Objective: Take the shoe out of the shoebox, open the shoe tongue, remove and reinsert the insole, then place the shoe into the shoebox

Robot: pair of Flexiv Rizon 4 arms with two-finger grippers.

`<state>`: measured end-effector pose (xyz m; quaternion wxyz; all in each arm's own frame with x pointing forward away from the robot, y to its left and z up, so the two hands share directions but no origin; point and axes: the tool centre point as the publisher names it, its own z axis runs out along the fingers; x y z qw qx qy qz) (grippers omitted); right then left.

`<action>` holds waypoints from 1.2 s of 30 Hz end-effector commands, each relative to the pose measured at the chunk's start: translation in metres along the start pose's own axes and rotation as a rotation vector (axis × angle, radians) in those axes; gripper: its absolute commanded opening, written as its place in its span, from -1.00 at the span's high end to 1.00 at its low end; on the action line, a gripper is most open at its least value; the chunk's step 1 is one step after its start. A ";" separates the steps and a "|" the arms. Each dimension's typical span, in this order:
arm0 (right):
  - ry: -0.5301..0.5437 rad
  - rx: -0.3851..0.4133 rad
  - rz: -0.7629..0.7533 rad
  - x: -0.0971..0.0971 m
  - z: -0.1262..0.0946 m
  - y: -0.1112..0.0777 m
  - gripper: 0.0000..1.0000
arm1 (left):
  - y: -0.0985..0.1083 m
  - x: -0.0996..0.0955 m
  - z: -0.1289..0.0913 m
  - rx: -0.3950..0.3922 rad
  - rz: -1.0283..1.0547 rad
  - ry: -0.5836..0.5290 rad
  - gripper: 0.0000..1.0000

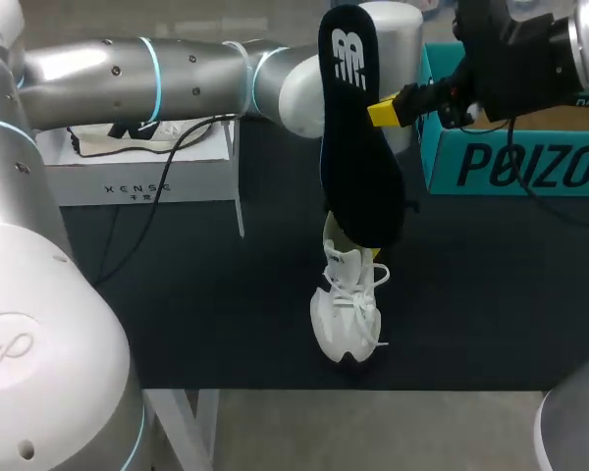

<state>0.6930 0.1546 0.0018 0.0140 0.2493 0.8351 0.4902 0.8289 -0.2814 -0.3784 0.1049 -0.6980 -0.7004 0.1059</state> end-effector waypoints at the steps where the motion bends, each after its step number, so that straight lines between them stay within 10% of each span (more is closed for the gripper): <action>1: 0.000 0.001 0.001 -0.001 0.002 0.001 1.00 | 0.006 -0.004 0.002 0.007 -0.012 0.006 1.00; 2: 0.000 0.001 0.001 -0.001 0.002 0.001 1.00 | 0.006 -0.005 0.003 0.003 -0.021 -0.010 1.00; 3: 0.000 0.001 0.001 -0.001 0.002 0.001 1.00 | 0.006 -0.006 0.003 0.014 -0.034 -0.009 0.58; 4: 0.000 0.001 0.001 -0.001 0.002 0.001 1.00 | 0.007 -0.007 0.003 0.010 -0.030 -0.018 -1.00; 15: 0.000 0.001 0.001 -0.001 0.002 0.001 1.00 | 0.015 -0.008 -0.109 -0.008 -0.108 -0.484 -1.00; 22: 0.000 0.001 0.001 -0.001 0.002 0.001 1.00 | 0.024 0.043 -0.182 -0.026 -0.197 -0.963 -1.00; 27: 0.000 0.001 0.001 -0.001 0.002 0.001 1.00 | 0.021 0.097 -0.185 -0.059 -0.301 -1.172 -1.00; 36: 0.000 0.001 0.001 -0.001 0.002 0.001 1.00 | 0.021 0.097 -0.185 -0.059 -0.301 -1.172 -1.00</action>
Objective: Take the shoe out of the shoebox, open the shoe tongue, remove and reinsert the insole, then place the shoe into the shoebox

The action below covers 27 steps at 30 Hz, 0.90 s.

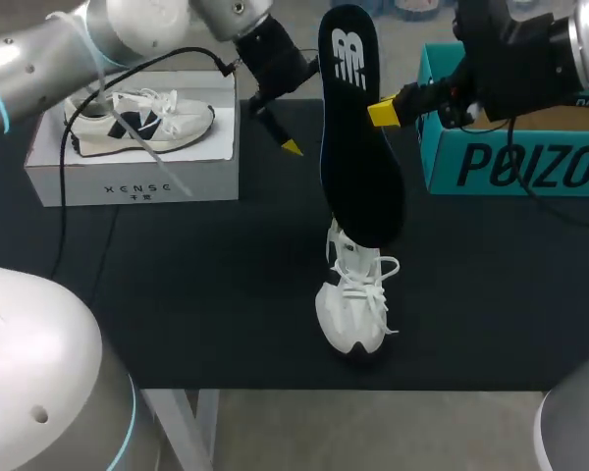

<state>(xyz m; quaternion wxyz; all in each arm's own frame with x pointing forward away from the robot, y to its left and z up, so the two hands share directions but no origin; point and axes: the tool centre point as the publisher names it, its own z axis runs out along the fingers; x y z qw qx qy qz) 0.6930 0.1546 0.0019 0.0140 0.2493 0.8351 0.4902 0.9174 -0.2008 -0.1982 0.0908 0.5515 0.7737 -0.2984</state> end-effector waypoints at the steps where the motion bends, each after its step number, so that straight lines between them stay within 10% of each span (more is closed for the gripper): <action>1: 0.000 0.001 0.001 -0.001 0.002 0.001 1.00 | -0.006 0.023 0.001 -0.021 -0.061 -0.576 -1.00; 16: 0.000 0.001 0.001 -0.001 0.002 0.001 1.00 | -0.006 0.023 0.001 -0.021 -0.061 -0.576 -1.00; 27: 0.000 0.001 0.001 -0.001 0.002 0.001 1.00 | -0.051 0.012 0.013 0.080 0.297 -0.892 -1.00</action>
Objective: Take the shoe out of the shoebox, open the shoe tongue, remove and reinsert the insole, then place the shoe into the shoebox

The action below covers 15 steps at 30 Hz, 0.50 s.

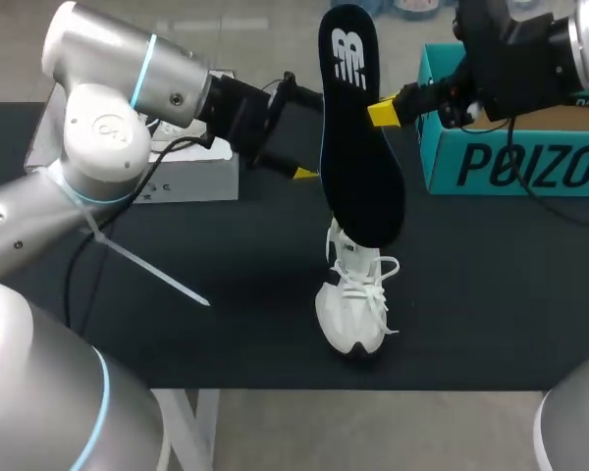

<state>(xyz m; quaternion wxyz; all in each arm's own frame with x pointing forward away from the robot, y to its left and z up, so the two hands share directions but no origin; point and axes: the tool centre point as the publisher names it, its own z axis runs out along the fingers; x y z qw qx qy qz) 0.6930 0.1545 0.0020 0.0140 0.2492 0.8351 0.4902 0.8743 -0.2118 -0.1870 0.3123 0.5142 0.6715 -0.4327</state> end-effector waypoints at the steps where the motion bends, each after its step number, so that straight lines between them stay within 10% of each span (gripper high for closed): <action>1: 0.000 0.001 0.001 -0.001 0.002 0.001 1.00 | -0.010 0.014 0.004 0.076 0.131 -0.369 -1.00; 15: 0.000 0.001 0.001 -0.001 0.002 0.001 1.00 | -0.036 -0.006 0.034 0.150 0.213 -0.505 -1.00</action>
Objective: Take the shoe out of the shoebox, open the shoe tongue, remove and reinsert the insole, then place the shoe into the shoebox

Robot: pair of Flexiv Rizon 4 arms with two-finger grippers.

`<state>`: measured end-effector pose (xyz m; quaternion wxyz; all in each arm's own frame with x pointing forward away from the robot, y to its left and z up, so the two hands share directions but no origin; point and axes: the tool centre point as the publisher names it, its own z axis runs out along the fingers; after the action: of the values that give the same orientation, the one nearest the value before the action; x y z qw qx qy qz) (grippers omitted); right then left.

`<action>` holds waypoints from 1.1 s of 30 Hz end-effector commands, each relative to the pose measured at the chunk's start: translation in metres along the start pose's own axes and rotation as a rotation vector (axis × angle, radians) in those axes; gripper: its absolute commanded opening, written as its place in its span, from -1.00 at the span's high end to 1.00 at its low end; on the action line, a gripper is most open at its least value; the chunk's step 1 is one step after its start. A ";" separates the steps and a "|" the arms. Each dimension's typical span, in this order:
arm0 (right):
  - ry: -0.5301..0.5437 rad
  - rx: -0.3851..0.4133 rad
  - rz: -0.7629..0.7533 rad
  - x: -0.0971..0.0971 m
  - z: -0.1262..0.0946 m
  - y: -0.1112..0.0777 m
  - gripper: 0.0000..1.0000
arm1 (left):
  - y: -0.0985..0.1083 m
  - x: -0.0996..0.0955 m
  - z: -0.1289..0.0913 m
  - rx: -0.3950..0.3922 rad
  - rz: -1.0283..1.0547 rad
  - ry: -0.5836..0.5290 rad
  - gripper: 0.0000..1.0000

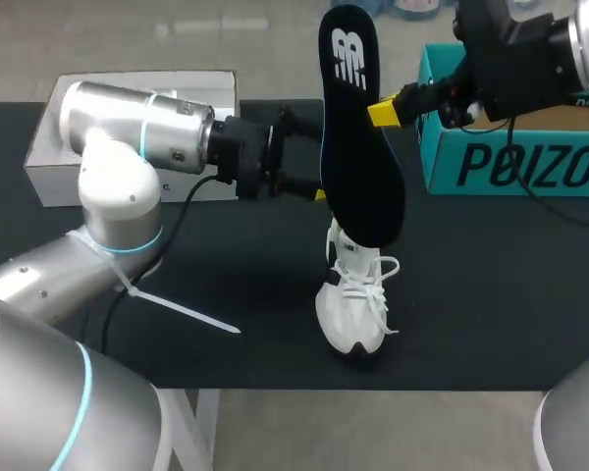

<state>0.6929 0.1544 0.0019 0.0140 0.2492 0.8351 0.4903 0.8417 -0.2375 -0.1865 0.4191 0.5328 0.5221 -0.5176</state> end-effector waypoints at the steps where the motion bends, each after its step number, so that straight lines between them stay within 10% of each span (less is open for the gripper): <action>1: 0.000 0.001 0.001 -0.001 0.002 0.001 1.00 | 0.000 -0.001 0.012 -0.026 0.013 -0.197 -1.00; 10: 0.001 0.030 0.007 -0.018 -0.005 -0.006 1.00 | 0.002 -0.003 0.012 -0.076 0.010 -0.189 -1.00; 21: -0.012 0.065 0.212 -0.105 -0.039 -0.050 1.00 | 0.002 -0.003 0.012 -0.076 0.010 -0.189 -1.00; 33: 0.063 0.113 0.467 -0.185 -0.003 -0.116 1.00 | -0.009 -0.008 0.012 -0.043 0.085 -0.159 -1.00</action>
<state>0.7826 0.0269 -0.1078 -0.1160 0.4256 0.7837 0.4372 0.8328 -0.2524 -0.1811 0.4943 0.4969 0.4766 -0.5306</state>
